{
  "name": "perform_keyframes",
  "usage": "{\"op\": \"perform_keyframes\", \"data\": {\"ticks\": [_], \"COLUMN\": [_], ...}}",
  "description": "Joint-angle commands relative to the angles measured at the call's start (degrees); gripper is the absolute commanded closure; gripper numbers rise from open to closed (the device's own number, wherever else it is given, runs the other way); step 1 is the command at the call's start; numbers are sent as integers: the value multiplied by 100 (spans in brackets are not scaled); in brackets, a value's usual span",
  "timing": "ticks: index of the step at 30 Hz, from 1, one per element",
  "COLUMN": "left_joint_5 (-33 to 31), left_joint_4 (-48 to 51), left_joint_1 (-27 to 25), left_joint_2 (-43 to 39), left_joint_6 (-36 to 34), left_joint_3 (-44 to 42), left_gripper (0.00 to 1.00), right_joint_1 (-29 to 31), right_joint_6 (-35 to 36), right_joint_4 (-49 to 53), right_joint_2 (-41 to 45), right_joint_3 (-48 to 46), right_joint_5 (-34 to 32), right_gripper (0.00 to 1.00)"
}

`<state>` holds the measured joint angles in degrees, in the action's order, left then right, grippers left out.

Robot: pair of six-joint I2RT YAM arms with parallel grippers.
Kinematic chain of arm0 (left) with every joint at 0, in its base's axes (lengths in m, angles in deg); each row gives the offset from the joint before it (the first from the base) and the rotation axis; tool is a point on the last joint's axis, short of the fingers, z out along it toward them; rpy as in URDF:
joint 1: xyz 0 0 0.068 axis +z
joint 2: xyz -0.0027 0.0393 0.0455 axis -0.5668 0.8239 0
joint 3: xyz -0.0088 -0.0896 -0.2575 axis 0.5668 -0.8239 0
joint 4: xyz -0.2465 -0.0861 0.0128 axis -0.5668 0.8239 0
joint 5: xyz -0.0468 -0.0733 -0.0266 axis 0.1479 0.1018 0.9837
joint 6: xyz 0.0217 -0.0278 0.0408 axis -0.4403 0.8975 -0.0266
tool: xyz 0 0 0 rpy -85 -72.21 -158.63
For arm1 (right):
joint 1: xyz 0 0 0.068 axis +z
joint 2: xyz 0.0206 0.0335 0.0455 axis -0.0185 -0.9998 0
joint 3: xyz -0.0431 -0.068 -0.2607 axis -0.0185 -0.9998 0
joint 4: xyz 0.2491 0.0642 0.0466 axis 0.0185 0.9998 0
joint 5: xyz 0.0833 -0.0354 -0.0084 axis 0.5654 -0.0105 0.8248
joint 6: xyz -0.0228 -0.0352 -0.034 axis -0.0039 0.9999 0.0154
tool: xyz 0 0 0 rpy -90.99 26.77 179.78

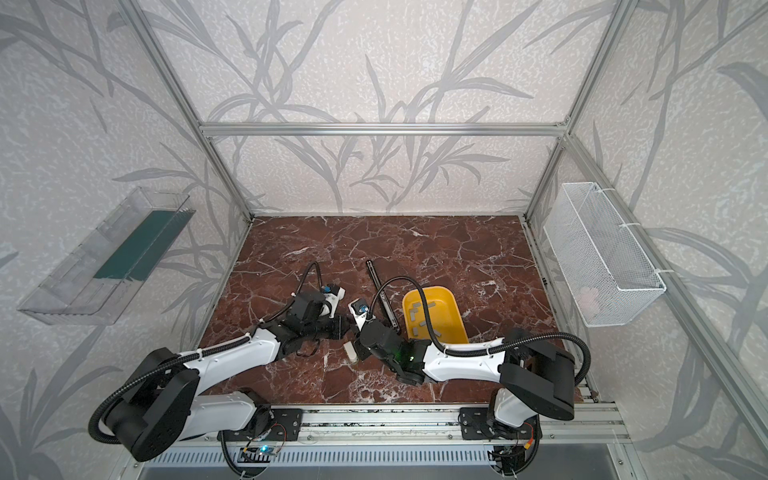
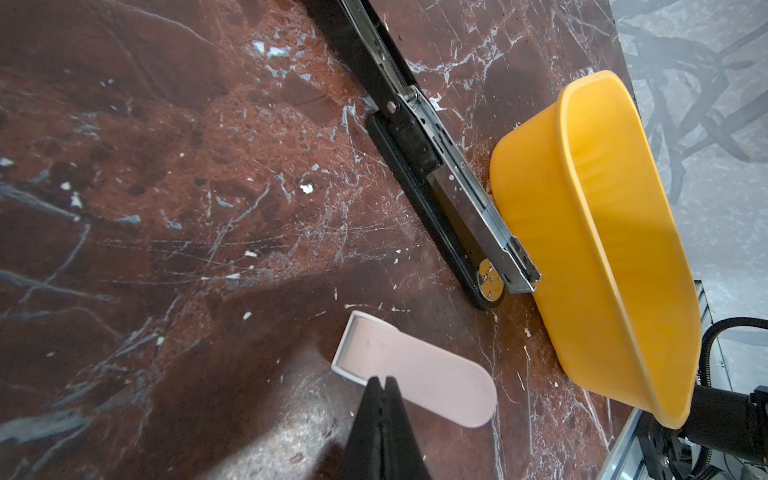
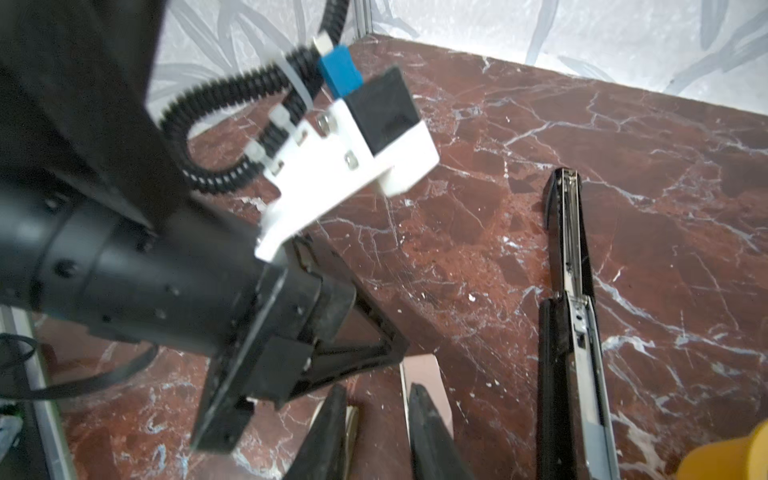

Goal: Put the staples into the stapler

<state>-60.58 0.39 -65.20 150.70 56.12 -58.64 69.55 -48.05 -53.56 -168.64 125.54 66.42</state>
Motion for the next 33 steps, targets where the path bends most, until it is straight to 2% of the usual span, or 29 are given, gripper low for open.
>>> {"op": "perform_keyframes", "data": {"ticks": [1, 7, 14, 33], "left_joint_5": [-35, -56, 71, 293], "left_joint_4": [30, 66, 14, -87], "left_joint_1": [-17, -17, -24, -24], "left_joint_2": [-81, -116, -28, 208], "left_joint_6": [-108, -140, -140, -137], "left_joint_3": [73, 71, 99, 166], "left_gripper": [94, 94, 94, 94], "right_joint_1": [-75, -342, -403, -390], "right_joint_6": [-45, -119, -106, -689], "right_joint_4": [13, -78, -36, -772], "right_joint_2": [-233, -737, -1114, -1638], "right_joint_3": [1, 252, 425, -254], "right_joint_5": [-22, 329, 407, 530], "right_gripper": [72, 73, 75, 80]}}
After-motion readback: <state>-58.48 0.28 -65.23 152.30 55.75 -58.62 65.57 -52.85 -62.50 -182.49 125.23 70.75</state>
